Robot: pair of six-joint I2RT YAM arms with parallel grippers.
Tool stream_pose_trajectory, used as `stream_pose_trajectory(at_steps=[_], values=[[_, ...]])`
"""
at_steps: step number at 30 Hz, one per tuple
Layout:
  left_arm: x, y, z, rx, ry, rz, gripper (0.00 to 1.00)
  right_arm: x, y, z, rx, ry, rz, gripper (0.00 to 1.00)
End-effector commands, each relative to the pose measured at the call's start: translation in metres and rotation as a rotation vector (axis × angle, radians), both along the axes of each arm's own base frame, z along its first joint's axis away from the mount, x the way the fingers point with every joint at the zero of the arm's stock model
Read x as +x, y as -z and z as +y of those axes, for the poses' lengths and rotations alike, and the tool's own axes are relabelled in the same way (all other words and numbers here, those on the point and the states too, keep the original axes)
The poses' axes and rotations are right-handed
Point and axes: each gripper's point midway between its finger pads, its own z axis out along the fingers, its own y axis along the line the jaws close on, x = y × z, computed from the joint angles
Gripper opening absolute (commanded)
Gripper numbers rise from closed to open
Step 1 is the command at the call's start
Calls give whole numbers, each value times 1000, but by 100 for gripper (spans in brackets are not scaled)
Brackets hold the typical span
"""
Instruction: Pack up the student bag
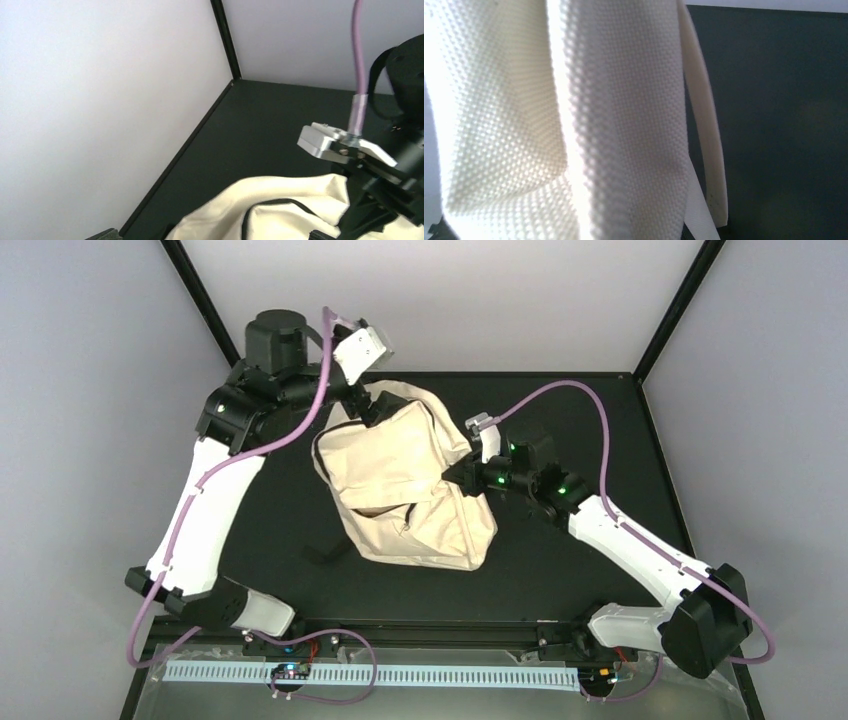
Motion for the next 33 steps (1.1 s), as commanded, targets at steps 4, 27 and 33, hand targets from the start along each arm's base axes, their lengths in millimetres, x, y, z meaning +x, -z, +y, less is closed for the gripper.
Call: stream_pose_trajectory(at_steps=[4,27,33], values=[[-67,-23,8,-79,133,41,99,19,-1,-15,5,126,20,1],[-72,244,-19,107,150,387,50,26,4,-13,0,110,-23,1],[-49,240,-24,46,61,393,46,24,-4,-17,-1,115,-55,1]])
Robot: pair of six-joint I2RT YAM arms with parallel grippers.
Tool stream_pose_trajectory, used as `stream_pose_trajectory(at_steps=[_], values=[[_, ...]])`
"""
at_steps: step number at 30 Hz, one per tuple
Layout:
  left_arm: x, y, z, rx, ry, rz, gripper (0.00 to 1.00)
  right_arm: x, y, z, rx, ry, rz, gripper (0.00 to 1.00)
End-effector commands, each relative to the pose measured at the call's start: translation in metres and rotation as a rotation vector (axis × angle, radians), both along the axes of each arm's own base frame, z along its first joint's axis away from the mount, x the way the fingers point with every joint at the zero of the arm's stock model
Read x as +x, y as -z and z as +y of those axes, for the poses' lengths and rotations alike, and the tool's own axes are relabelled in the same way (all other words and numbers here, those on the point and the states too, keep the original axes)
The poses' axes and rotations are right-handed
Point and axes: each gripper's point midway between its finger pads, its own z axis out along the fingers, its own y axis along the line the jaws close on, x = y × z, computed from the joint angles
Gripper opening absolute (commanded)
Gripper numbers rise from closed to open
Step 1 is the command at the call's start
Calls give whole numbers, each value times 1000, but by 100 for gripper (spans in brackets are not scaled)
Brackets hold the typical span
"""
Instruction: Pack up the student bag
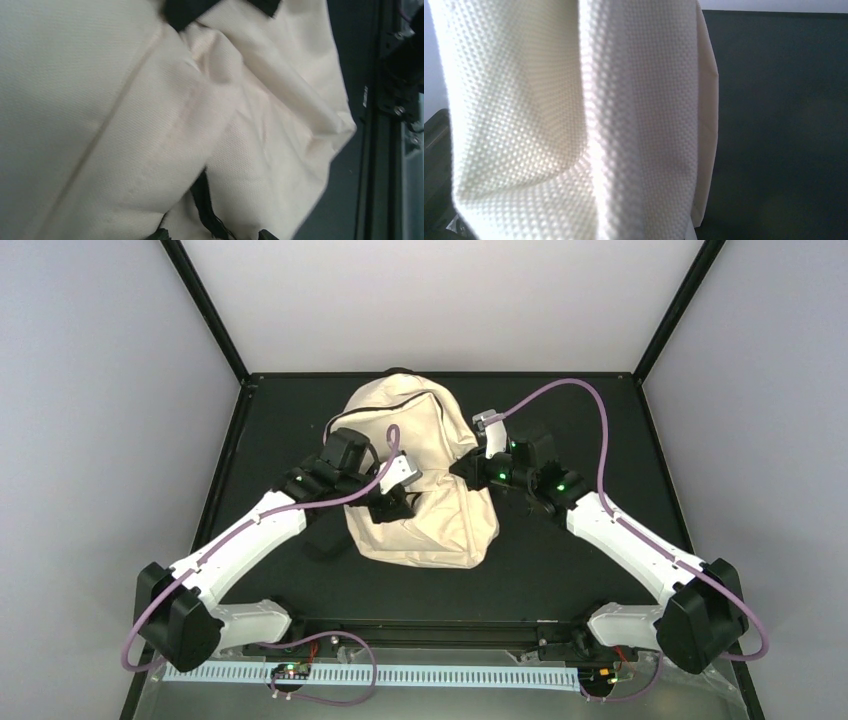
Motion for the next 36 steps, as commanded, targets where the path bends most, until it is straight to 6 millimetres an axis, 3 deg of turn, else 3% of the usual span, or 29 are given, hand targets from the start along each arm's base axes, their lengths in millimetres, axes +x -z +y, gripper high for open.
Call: stream_pose_trajectory(at_steps=[1,3,7,12,19,20,23,24,31,36], values=[[32,-23,-7,-87,-113,-99,46,-4,-21,0,34,-25,-77,1],[31,-29,-13,-135,-94,-105,46,-5,-22,1,33,-32,-77,1],[27,-11,-19,-134,-86,-36,45,-6,-24,-1,32,-27,-84,1],[29,-6,-18,-113,-90,-53,29,-7,-30,-1,40,-30,-99,1],[22,7,-14,-81,-96,-46,31,-6,-35,-3,48,-15,-113,1],[21,10,-15,-79,-94,-48,28,-5,-36,-3,50,-16,-115,1],[19,15,-18,-64,-95,-51,4,-5,-38,-4,48,-12,-123,1],[22,13,-17,-59,-108,-54,2,-5,-38,-4,46,-11,-124,1],[35,-10,6,39,-196,-121,2,1,-33,-23,-33,69,-142,1],[20,9,24,141,-162,-79,2,6,-31,-46,-43,113,-158,1]])
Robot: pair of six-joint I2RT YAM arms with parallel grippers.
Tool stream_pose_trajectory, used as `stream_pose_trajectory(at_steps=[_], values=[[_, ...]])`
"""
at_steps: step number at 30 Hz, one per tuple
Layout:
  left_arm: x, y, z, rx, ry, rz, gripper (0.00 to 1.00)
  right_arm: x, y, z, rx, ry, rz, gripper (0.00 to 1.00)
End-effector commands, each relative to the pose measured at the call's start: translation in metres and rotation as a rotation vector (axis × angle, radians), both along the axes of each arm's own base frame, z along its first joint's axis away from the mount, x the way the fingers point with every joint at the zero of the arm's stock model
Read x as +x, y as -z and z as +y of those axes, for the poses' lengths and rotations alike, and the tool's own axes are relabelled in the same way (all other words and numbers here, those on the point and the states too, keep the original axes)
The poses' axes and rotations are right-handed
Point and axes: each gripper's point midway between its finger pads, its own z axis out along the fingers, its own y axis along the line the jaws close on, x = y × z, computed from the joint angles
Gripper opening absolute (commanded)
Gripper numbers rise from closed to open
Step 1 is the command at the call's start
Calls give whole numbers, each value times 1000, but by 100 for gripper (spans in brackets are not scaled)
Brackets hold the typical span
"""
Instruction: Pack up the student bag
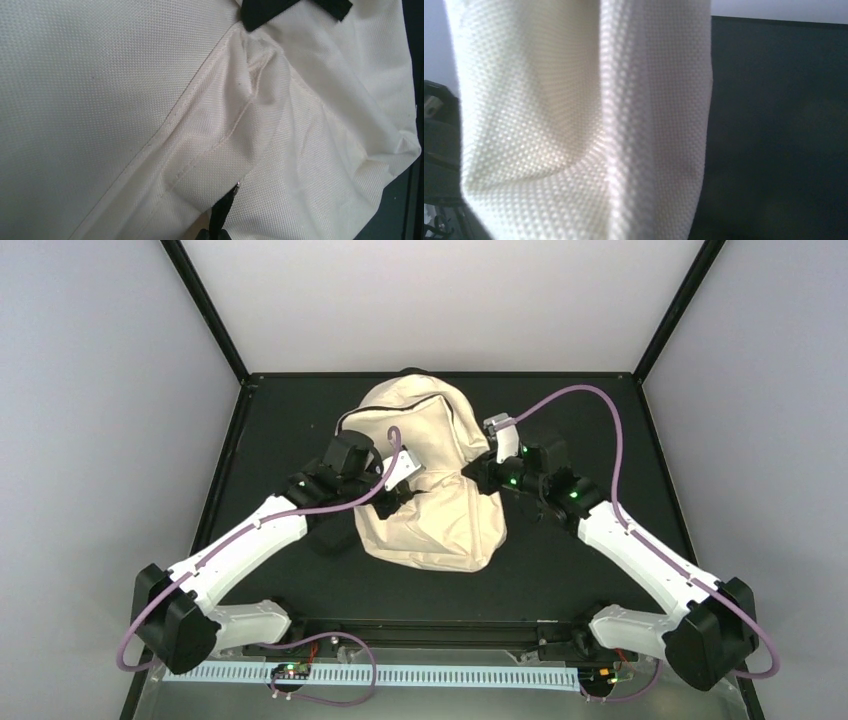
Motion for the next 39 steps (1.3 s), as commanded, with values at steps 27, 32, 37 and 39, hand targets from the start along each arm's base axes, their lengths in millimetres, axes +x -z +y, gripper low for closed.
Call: stream_pose_trajectory(at_steps=[27,32,37,39], values=[[-87,-29,-9,-103,444,159,27,-4,-25,-19,19,-136,-113,1],[-64,18,5,110,348,242,34,-8,-30,-20,25,-141,-129,1],[-48,41,5,138,311,259,45,-11,-36,-18,36,-162,-140,1],[-35,36,1,104,283,191,52,-12,-37,-18,37,-163,-144,1]])
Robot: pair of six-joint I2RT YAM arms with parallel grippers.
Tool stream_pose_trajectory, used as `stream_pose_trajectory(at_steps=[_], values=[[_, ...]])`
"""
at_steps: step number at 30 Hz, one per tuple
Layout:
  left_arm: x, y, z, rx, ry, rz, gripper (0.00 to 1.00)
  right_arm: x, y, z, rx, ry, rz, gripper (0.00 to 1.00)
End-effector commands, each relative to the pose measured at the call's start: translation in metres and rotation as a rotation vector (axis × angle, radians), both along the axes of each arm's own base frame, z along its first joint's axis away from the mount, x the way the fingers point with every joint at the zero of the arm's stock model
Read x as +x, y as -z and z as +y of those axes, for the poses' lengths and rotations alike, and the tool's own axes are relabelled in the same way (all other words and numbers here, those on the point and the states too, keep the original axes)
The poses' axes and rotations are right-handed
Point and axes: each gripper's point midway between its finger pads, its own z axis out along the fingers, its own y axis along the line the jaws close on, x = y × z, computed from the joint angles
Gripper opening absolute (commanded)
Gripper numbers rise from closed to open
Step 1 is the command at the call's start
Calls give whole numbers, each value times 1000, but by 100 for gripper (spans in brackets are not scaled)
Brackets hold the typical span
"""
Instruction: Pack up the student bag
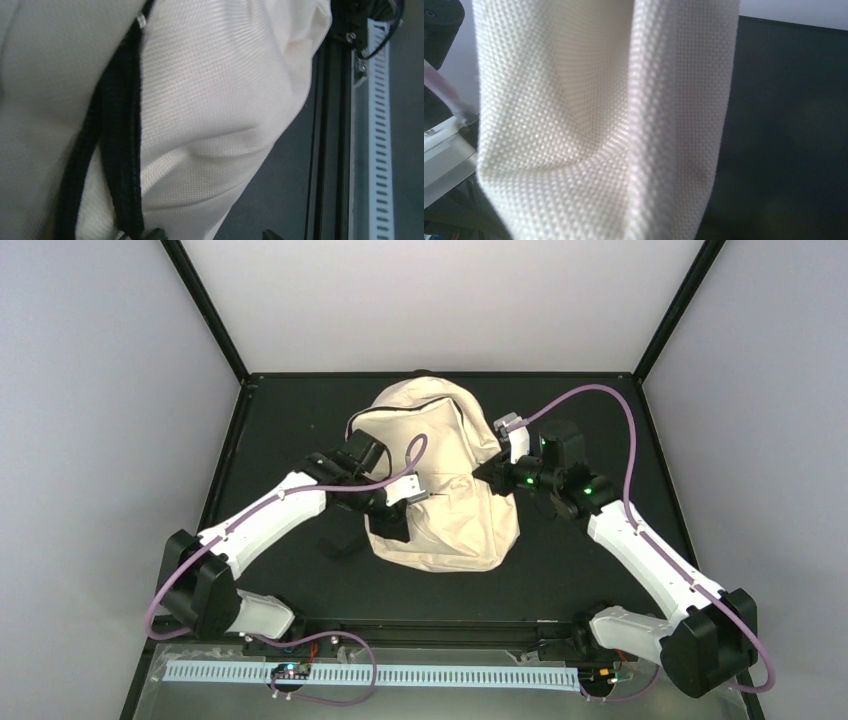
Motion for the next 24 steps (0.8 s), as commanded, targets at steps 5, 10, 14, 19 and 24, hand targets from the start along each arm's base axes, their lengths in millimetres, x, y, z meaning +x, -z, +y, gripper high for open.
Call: stream_pose_trajectory(at_steps=[5,10,14,19,24], values=[[53,-31,1,-94,-150,-261,61,-10,-42,5,60,-67,-124,1],[64,-55,2,-197,-172,-357,67,-12,-40,6,65,-77,-120,1],[29,-70,-13,-329,-6,-293,62,-12,-41,6,62,-76,-120,1],[-8,-64,-19,-360,119,-182,38,-12,-41,4,57,-70,-123,1],[-7,-61,-20,-331,106,-181,30,-11,-41,5,63,-67,-120,1]])
